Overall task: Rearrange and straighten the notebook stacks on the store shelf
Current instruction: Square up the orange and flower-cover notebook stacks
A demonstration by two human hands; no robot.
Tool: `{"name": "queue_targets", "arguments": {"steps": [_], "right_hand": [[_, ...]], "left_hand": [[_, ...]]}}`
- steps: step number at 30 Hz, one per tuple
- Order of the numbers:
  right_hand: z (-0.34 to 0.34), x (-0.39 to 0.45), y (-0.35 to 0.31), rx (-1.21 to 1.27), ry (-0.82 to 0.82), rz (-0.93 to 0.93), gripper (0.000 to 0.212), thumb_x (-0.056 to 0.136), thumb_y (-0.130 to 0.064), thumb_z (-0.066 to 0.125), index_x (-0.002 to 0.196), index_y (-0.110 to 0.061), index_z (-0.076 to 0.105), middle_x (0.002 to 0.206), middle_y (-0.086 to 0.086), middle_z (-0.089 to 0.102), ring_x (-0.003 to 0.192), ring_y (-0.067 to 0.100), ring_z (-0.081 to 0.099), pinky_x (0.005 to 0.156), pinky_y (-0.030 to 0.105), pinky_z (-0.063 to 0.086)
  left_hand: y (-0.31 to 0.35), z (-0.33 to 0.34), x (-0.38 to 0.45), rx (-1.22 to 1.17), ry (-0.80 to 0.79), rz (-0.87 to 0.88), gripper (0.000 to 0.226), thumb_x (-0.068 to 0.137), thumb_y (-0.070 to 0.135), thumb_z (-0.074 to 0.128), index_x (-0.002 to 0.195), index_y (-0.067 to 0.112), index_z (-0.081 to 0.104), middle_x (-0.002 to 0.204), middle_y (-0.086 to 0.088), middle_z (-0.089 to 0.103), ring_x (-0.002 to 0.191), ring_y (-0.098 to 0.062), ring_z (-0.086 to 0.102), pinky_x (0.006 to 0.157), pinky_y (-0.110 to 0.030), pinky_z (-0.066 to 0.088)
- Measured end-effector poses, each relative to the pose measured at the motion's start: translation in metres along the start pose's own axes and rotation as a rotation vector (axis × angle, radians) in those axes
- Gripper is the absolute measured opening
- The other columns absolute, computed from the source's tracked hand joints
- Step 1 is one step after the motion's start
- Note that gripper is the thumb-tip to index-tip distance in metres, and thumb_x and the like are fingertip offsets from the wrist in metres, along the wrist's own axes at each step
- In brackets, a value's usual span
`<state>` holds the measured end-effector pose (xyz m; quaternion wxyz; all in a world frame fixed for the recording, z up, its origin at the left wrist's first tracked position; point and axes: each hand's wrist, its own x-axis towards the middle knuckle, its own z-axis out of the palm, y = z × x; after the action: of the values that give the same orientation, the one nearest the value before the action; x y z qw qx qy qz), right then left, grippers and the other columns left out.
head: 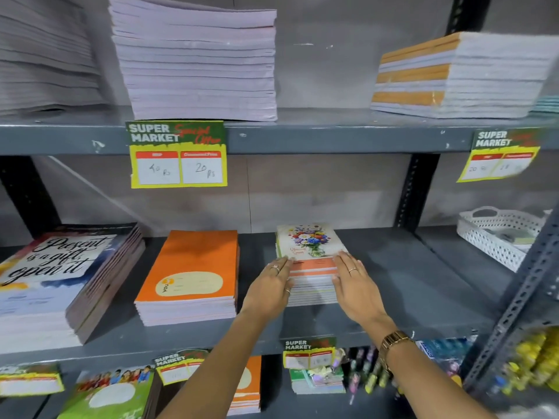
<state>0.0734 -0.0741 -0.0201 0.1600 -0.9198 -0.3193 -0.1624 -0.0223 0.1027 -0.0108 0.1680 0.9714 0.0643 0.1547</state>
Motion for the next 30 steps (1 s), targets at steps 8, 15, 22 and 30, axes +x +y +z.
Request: {"name": "queue_targets", "arguments": {"steps": [8,15,22,30], "right_hand": [[0.003,0.010,0.006,0.041,-0.088,-0.007,0.047,0.101,-0.027,0.031,0.145,-0.013,0.027,0.154,0.002,0.028,0.143,0.015,0.019,0.116,0.032,0.024],[0.006,0.008,0.001,0.041,-0.023,0.025,0.041,0.100,-0.025,0.036,0.141,-0.016,0.038,0.149,-0.002,0.039,0.141,0.012,0.025,0.109,0.029,0.038],[0.009,0.009,0.002,0.033,0.014,0.015,0.038,0.099,-0.016,0.042,0.137,-0.017,0.046,0.144,-0.002,0.047,0.138,0.012,0.032,0.107,0.029,0.041],[0.008,0.010,0.009,0.026,0.015,-0.034,0.042,0.095,-0.005,0.047,0.134,-0.019,0.049,0.142,-0.003,0.050,0.136,0.010,0.037,0.107,0.028,0.041]], "left_hand": [[0.006,0.004,0.012,0.011,-0.125,-0.057,0.051,0.097,0.026,0.034,0.145,0.022,0.015,0.157,0.003,0.015,0.138,-0.023,0.027,0.108,-0.039,0.037],[0.003,0.004,0.009,-0.044,-0.106,-0.143,0.048,0.097,0.022,0.037,0.143,0.025,0.023,0.155,0.007,0.022,0.128,-0.023,0.045,0.103,-0.039,0.044],[0.005,0.007,0.010,-0.110,-0.105,-0.191,0.050,0.096,0.013,0.040,0.143,0.021,0.024,0.154,0.002,0.027,0.129,-0.025,0.042,0.106,-0.040,0.040],[0.007,0.012,0.007,-0.100,-0.094,-0.212,0.051,0.096,0.016,0.038,0.143,0.022,0.020,0.154,-0.001,0.027,0.126,-0.028,0.046,0.104,-0.042,0.041]]}}
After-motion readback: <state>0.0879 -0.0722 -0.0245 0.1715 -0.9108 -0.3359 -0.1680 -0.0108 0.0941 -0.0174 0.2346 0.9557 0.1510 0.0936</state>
